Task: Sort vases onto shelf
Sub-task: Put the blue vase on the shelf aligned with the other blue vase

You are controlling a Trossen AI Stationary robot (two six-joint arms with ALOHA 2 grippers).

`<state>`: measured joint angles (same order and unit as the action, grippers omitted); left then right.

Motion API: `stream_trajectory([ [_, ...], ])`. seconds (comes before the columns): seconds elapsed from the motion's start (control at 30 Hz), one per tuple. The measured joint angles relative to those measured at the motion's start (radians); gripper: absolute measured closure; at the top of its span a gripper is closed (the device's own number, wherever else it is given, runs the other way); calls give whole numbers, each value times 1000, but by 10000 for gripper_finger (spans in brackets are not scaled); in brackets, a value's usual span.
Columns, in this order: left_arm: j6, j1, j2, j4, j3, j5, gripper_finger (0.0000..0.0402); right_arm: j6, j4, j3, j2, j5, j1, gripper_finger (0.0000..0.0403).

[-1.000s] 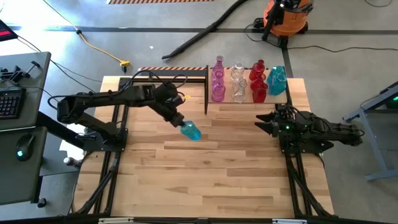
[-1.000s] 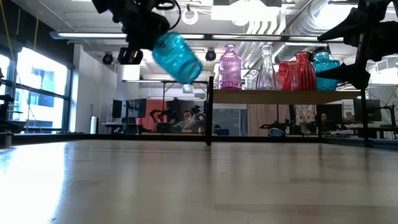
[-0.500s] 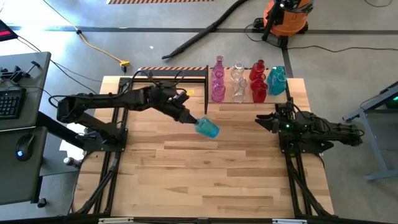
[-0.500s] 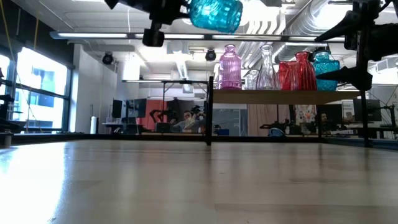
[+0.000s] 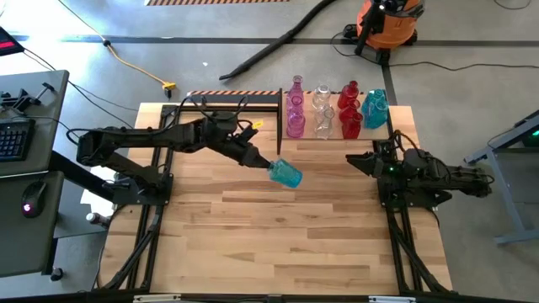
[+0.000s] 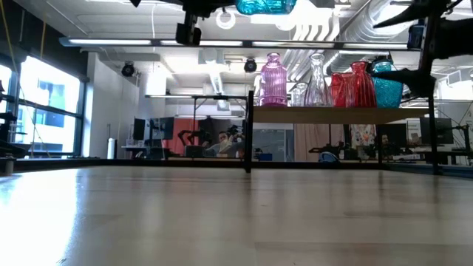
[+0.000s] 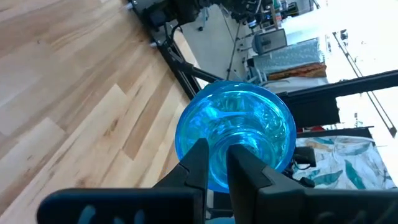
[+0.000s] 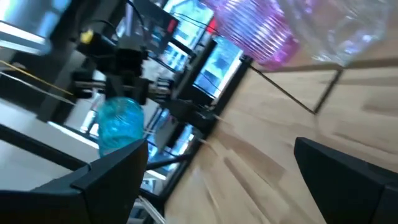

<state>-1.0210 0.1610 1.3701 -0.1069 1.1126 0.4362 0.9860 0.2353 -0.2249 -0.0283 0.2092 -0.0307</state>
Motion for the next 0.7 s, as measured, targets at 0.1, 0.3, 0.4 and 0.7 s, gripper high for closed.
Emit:
stream_trajectory([
  [0.1,-6,-9,0,1,0,0,380,-23,-72,0,-36,-9,0,18],
  [0.3,-8,-22,0,0,0,0,380,-19,-235,0,-147,-57,0,18],
  [0.4,-7,-28,0,0,0,7,380,-18,-341,-5,-219,-89,0,18],
  [0.7,-6,-67,0,-5,0,37,380,-110,-368,-161,-465,-219,0,18],
])
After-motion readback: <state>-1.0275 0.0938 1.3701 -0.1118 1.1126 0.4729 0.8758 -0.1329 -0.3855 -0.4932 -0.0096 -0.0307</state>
